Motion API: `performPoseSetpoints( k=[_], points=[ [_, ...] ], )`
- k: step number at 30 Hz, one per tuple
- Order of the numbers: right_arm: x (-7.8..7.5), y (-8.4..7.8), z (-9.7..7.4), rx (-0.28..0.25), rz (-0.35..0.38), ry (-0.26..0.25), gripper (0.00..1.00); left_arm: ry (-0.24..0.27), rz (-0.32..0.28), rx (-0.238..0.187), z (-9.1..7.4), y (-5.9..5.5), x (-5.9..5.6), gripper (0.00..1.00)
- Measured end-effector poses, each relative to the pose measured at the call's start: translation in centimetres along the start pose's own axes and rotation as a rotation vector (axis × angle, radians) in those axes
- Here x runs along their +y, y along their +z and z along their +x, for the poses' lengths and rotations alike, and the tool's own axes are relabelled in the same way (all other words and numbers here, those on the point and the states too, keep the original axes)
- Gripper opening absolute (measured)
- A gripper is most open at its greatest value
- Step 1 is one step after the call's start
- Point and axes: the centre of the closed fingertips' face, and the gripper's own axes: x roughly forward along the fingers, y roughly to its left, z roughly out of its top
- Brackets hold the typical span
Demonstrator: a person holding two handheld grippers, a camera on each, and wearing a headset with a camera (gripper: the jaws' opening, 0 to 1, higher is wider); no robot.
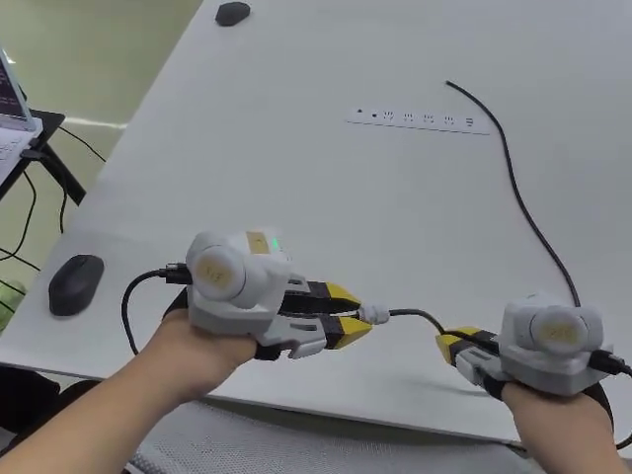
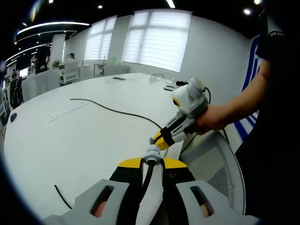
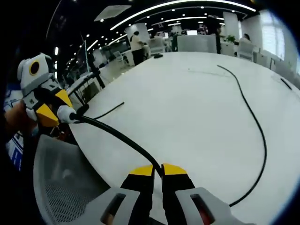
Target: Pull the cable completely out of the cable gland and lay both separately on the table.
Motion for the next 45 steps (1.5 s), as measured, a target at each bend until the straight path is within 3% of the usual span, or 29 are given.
performPoseSetpoints(
  k=[4,18,24,26,28,31,34,35,37,40,45],
  points=[
    [0.3,0.4,-0.2,-0.016,-0.087,-0.004,0.0,-0.001,-0.004,-0.004,0.1,0.1,0.0,0.14],
    [0.7,0.3,-0.7,-0.038,-0.125,0.029,0.01,0.004,-0.015,-0.005,-0.2,0.0,0.6,0.14],
    [1.2,0.6,-1.0,-0.038,-0.181,0.034,0.02,0.008,-0.019,-0.009,-0.4,0.1,0.9,0.14],
    [1.3,0.5,-1.0,-0.008,-0.213,0.03,0.03,0.011,-0.017,-0.007,-0.5,0.1,0.9,0.14],
    [1.6,0.8,-1.1,-0.011,-0.255,0.028,0.06,0.01,-0.023,-0.01,-0.5,0.1,1.0,0.14],
    [2.5,1.7,-1.5,-0.027,-0.334,0.034,0.09,0.007,-0.048,-0.026,-0.6,0.2,1.0,0.14],
    [4.1,2.4,-1.8,-0.034,-0.36,0.068,0.14,0.009,-0.05,-0.025,-0.7,0.1,0.9,0.14],
    [5.1,3.0,-2.1,-0.045,-0.39,0.092,0.16,0.01,-0.054,-0.023,-0.7,0.0,0.9,0.14],
    [6.5,4.1,-2.6,-0.061,-0.508,0.094,0.17,0.011,-0.054,-0.023,-0.7,-0.1,1.0,0.14],
    [8.2,5.4,-2.9,-0.086,-0.617,0.095,0.17,0.01,-0.052,-0.018,-0.6,-0.2,0.9,0.14],
    [9.8,6.5,-2.9,-0.087,-0.732,0.088,0.12,0.012,-0.048,-0.018,-0.6,-0.1,1.0,0.14]
  ],
)
